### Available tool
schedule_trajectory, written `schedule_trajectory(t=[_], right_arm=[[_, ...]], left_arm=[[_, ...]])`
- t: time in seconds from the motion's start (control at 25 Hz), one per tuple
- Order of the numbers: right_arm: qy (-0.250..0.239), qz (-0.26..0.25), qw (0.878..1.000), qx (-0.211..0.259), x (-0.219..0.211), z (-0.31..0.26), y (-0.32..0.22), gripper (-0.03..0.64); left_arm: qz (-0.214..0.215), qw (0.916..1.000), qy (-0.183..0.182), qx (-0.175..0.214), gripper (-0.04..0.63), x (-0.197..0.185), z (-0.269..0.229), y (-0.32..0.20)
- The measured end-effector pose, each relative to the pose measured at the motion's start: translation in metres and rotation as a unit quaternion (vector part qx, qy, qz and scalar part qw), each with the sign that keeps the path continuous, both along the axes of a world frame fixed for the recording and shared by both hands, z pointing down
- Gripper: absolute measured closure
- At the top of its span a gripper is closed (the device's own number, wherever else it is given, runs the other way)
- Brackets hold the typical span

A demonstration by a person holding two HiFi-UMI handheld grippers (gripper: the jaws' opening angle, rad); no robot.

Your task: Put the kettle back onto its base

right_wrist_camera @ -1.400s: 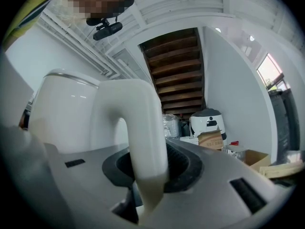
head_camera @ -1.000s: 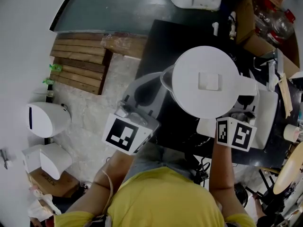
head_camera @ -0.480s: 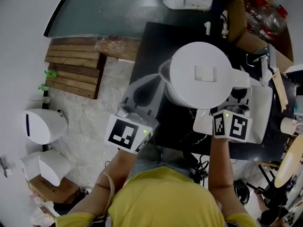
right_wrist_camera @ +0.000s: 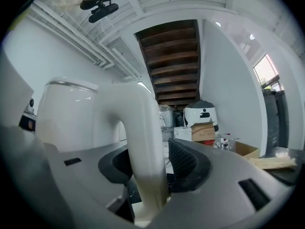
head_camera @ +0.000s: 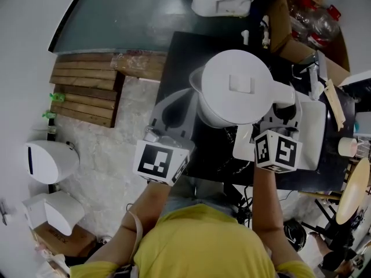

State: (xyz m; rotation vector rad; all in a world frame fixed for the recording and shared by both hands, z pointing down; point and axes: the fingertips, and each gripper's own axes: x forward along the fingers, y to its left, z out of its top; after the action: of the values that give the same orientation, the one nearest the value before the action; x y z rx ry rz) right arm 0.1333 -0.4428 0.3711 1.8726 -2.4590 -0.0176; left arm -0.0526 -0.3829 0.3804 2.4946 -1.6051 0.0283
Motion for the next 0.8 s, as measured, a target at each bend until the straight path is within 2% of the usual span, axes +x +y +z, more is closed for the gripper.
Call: schedule_trajectory(t=[0.28, 0.8], right_arm=[[0.009, 0.028, 1.0, -0.007, 0.003, -0.006, 0.014, 0.433], [0.0, 0.021, 1.0, -0.02, -0.002, -0.024, 0.072, 0.428]], left_arm=[[-0.005, 1.0, -0.001, 0.002, 0.594, 0.001, -0.003, 0.003], [0.012, 0.9998, -0.005, 0.014, 0.594, 0.004, -0.017, 0.024]])
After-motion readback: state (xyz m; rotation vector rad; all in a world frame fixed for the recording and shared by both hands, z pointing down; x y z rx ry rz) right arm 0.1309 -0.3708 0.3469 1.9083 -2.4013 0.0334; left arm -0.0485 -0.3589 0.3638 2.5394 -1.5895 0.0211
